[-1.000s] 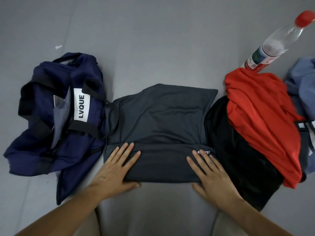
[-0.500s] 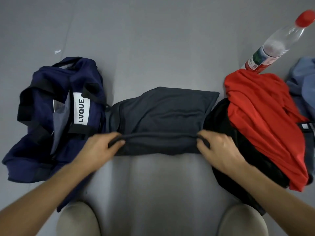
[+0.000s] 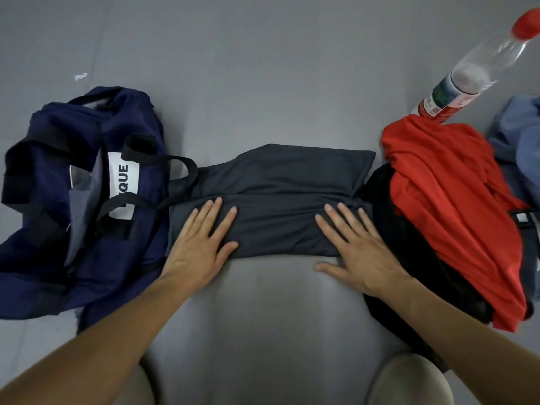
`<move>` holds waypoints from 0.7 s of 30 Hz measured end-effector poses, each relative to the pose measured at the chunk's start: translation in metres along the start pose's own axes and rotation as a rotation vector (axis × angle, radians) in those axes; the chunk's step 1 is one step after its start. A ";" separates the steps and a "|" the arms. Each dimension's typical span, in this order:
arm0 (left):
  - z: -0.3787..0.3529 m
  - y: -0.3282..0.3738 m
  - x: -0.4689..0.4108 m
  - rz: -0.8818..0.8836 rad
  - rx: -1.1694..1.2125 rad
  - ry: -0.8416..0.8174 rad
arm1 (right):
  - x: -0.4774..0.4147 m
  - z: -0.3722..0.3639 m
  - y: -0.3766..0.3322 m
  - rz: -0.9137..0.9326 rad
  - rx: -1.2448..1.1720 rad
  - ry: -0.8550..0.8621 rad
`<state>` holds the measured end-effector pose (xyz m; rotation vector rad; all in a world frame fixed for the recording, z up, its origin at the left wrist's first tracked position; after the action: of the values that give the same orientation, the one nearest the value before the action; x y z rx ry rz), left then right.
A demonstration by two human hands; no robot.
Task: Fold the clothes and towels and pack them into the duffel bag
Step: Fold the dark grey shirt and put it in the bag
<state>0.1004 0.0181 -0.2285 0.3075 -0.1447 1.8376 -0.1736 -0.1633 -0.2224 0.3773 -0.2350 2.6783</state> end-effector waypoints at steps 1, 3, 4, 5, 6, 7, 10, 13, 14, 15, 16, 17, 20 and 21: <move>-0.003 -0.005 0.005 -0.009 -0.007 -0.019 | 0.004 0.000 0.005 -0.008 -0.005 -0.002; -0.002 -0.010 0.012 -0.045 0.007 -0.029 | 0.011 0.000 0.008 -0.037 -0.031 0.018; -0.001 -0.010 0.014 -0.064 0.015 -0.030 | 0.014 -0.001 0.008 -0.047 -0.051 0.045; 0.000 -0.012 0.016 -0.085 0.019 -0.027 | 0.017 -0.002 0.008 -0.050 -0.071 0.086; 0.001 -0.015 0.017 -0.103 0.022 -0.016 | 0.018 -0.001 0.010 -0.040 -0.094 0.121; 0.002 -0.018 0.017 -0.117 0.024 -0.014 | 0.019 -0.001 0.013 -0.028 -0.109 0.156; 0.009 -0.036 0.015 -0.150 0.000 -0.026 | 0.015 0.004 0.020 -0.016 -0.118 0.204; 0.018 -0.052 0.014 -0.100 0.032 0.013 | 0.011 0.008 0.017 -0.037 -0.098 0.248; 0.021 -0.052 0.015 -0.088 0.062 0.045 | 0.010 0.012 0.016 -0.046 -0.105 0.280; 0.024 -0.052 0.017 -0.092 0.097 0.074 | 0.010 0.017 0.015 -0.059 -0.144 0.316; 0.029 -0.050 0.021 -0.103 0.129 0.092 | 0.011 0.023 0.013 -0.076 -0.204 0.341; 0.033 -0.048 0.026 -0.106 0.170 0.101 | 0.014 0.028 0.011 -0.084 -0.259 0.353; 0.053 -0.048 0.042 -0.042 0.309 0.014 | 0.023 0.046 0.005 -0.132 -0.412 0.194; 0.061 -0.050 0.045 -0.003 0.339 -0.042 | 0.026 0.052 0.005 -0.169 -0.466 0.096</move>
<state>0.1445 0.0586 -0.1604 0.5820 0.1404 1.8503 -0.1864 -0.1689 -0.1664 0.1160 -0.7432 2.3713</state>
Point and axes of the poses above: each hand's wrist, its own x-axis away from the middle knuckle, its own z-axis out of the back of the hand, y = z × x, the point moved 4 cm from there along -x, towards the middle knuckle, and after that the axes turned 1 degree about z, right-handed, at the moved point
